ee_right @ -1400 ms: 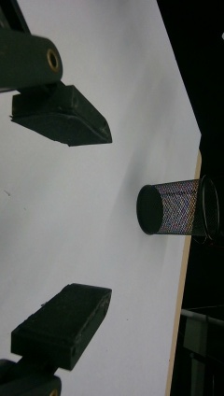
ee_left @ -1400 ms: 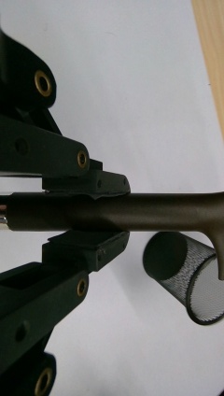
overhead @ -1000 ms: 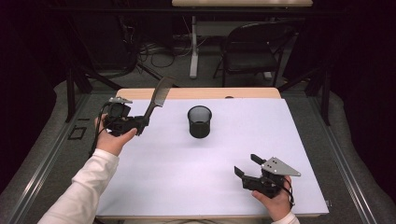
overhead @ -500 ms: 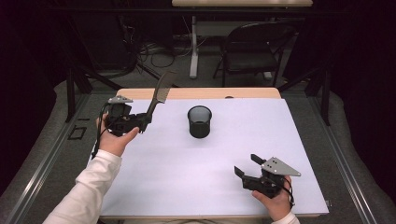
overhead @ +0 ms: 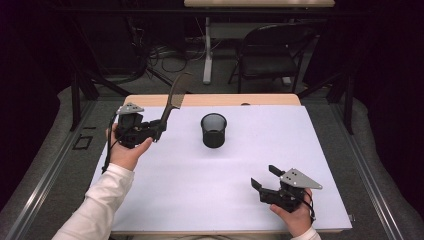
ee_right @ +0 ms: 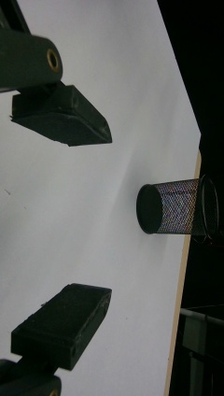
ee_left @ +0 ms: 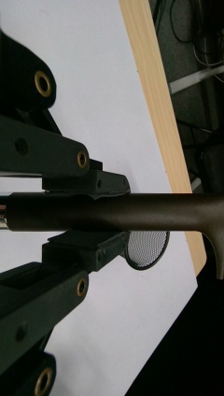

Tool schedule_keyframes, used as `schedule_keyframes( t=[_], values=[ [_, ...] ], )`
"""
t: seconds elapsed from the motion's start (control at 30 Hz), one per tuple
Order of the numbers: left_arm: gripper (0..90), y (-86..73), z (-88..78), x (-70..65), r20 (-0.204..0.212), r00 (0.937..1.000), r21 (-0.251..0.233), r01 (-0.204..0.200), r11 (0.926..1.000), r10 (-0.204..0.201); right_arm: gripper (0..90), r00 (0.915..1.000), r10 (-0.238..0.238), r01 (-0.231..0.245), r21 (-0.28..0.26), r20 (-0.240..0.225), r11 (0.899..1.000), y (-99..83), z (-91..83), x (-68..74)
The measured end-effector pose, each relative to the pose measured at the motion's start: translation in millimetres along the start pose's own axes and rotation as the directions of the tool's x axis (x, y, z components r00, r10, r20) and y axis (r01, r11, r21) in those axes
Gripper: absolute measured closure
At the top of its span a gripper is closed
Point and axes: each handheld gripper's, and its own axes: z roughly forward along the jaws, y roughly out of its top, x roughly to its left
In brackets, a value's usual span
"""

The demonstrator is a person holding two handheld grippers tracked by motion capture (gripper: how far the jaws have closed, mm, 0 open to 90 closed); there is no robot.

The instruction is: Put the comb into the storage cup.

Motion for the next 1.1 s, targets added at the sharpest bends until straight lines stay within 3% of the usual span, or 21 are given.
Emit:
schedule_keyframes(
  t=[0.6, 1.1],
  values=[
    [72.5, -3.9, 5.1, -22.1, 0.078, 0.9968, -0.088, -0.009, 0.996, 0.016, 20.9, 1.0, 0.002, -0.002, 0.002, 0.0, 1.0, -0.1, -0.3, -0.3],
    [72.5, -11.7, 14.0, -44.0, 0.107, 0.9926, -0.114, -0.044, 0.9925, 0.056, 20.8, 1.0, 0.001, -0.001, -0.001, -0.002, 1.0, -0.3, 0.2, -0.4]
  ],
)
